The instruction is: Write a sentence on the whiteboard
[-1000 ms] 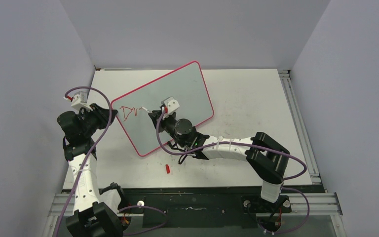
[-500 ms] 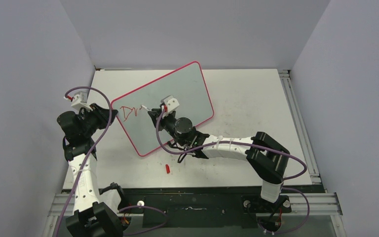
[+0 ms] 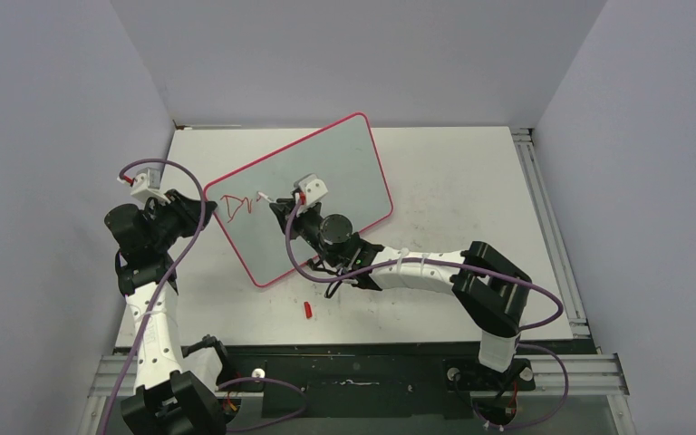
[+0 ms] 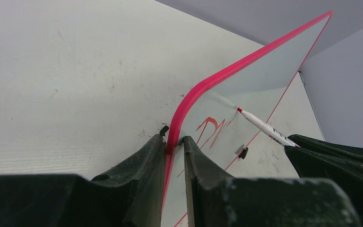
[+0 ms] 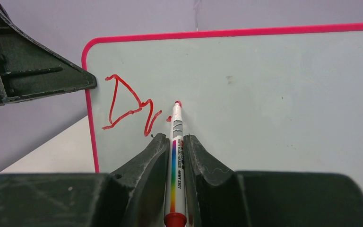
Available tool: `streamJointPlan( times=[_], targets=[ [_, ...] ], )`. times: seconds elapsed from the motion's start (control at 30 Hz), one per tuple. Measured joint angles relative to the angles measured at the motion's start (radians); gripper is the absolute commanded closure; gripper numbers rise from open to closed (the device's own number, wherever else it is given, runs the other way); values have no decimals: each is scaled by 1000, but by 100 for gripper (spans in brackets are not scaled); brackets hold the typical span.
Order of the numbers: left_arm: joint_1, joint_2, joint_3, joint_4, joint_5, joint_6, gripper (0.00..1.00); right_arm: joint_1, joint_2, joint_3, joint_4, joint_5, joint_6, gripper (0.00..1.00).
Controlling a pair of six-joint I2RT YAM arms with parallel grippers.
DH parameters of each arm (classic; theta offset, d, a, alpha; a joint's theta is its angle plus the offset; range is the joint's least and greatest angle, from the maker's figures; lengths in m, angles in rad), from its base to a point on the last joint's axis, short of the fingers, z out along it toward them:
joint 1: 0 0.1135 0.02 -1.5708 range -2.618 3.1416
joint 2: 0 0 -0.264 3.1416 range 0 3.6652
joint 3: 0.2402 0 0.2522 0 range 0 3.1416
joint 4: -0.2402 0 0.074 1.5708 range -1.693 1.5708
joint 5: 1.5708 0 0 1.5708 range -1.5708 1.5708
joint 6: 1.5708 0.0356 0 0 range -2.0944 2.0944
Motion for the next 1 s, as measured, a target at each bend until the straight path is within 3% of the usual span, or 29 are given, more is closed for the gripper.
streamJointPlan(
  times=[1.0],
  targets=[
    [0,0,0,0,-5,0,82,43,9,-73,23,34,10,95]
  ],
)
